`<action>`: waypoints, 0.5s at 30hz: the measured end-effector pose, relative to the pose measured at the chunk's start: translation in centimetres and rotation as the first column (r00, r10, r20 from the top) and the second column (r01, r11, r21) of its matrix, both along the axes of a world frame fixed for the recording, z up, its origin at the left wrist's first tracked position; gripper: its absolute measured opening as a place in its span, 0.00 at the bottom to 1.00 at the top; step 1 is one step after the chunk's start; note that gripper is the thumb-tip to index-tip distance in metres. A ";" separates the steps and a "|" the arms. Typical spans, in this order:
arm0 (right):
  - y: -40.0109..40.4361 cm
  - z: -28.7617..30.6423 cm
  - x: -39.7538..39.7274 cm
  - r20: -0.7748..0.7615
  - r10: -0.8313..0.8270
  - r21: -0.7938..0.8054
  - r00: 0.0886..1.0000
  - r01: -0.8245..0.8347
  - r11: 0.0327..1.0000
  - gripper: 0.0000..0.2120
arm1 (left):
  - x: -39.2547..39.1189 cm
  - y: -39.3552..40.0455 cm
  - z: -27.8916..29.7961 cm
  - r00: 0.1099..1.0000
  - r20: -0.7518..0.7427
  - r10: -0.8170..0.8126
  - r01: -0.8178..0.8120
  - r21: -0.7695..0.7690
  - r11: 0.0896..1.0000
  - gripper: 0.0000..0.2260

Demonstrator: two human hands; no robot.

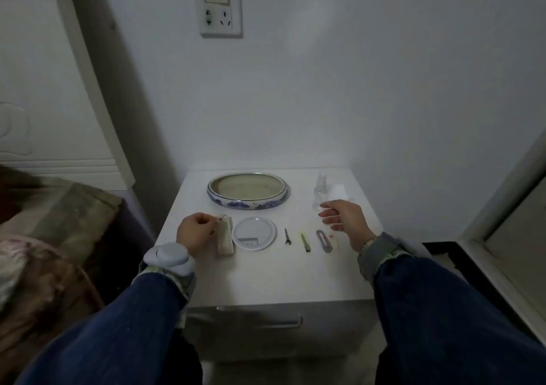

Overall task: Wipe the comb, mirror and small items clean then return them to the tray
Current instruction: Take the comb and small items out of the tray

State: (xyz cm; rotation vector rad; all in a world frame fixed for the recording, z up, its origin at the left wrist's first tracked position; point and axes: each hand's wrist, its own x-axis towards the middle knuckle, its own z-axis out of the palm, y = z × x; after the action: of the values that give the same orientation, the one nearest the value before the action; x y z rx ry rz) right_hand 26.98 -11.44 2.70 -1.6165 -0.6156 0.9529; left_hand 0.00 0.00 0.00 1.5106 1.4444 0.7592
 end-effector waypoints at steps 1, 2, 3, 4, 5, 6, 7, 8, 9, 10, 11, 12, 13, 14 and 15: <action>0.1 -0.1 0.0 0.008 0.004 -0.001 1.000 -0.004 1.000 0.07 | -0.1 0.1 -0.2 0.999 -0.035 0.019 -0.019 0.009 1.000 0.07; 0.1 0.1 -0.1 0.009 -0.003 -0.006 1.000 0.003 1.000 0.08 | -0.2 0.1 -0.1 0.996 -0.069 0.048 -0.048 0.014 0.999 0.07; 0.2 0.0 -0.1 0.010 -0.005 -0.013 1.000 0.005 1.000 0.08 | -0.2 0.2 -0.3 0.994 -0.094 0.061 -0.060 0.013 0.998 0.06; 0.3 0.0 -0.1 0.004 -0.012 -0.013 1.000 0.012 1.000 0.08 | -0.1 0.2 -0.3 0.990 -0.121 0.070 -0.070 0.006 0.998 0.06; 0.3 -0.1 -0.2 0.000 -0.004 -0.017 1.000 0.004 1.000 0.08 | 0.0 0.1 -0.4 0.989 -0.136 0.062 -0.061 0.010 0.998 0.06; 0.3 -0.2 -0.3 0.004 0.001 -0.025 1.000 -0.001 1.000 0.08 | 0.2 0.0 -0.3 0.985 -0.163 0.052 -0.050 0.016 0.999 0.06; 0.3 -0.2 -0.3 0.001 0.006 -0.033 1.000 -0.006 0.999 0.07 | 0.3 -0.1 -0.3 0.983 -0.181 0.041 -0.039 0.015 0.999 0.06; 0.3 -0.1 -0.4 -0.003 0.011 -0.040 1.000 -0.011 0.999 0.07 | 0.4 -0.2 0.0 0.978 -0.204 0.032 -0.030 0.012 0.999 0.07; 0.3 -0.2 -0.5 -0.009 0.017 -0.046 1.000 -0.017 0.999 0.07 | 0.5 -0.2 -0.1 0.976 -0.219 0.019 -0.018 0.006 1.000 0.07; 0.3 -0.2 -0.6 -0.013 0.022 -0.051 1.000 -0.022 0.998 0.07 | 0.6 -0.2 0.0 0.971 -0.239 0.008 -0.008 0.000 1.000 0.07; 0.2 -0.3 -0.6 -0.012 0.025 -0.050 1.000 -0.026 0.998 0.08 | 0.6 -0.2 0.0 0.967 -0.255 -0.001 0.000 -0.001 1.000 0.07; 0.1 -0.3 -0.7 -0.007 0.028 -0.046 1.000 -0.028 0.999 0.08 | 0.7 -0.3 0.1 0.964 -0.268 -0.003 0.001 -0.005 1.000 0.08; 0.1 -0.3 -0.7 -0.004 0.033 -0.038 0.999 -0.033 0.999 0.09 | 0.7 -0.3 0.1 0.959 -0.283 -0.003 0.002 -0.005 1.000 0.10; 0.1 -0.3 -0.8 0.002 0.037 -0.031 0.999 -0.037 0.999 0.09 | 0.8 -0.3 0.3 0.954 -0.299 -0.006 0.003 -0.011 1.000 0.13; 0.1 -0.3 -0.8 0.007 0.037 -0.027 0.999 -0.037 0.999 0.09 | 0.8 -0.4 0.4 0.951 -0.308 -0.006 0.001 -0.014 1.000 0.14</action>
State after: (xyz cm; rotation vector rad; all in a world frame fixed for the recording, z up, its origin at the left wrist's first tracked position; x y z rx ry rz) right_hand 26.14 -11.32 2.42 -1.6384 -0.6424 0.9864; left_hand 0.82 -0.40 0.40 1.6754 1.6707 0.5240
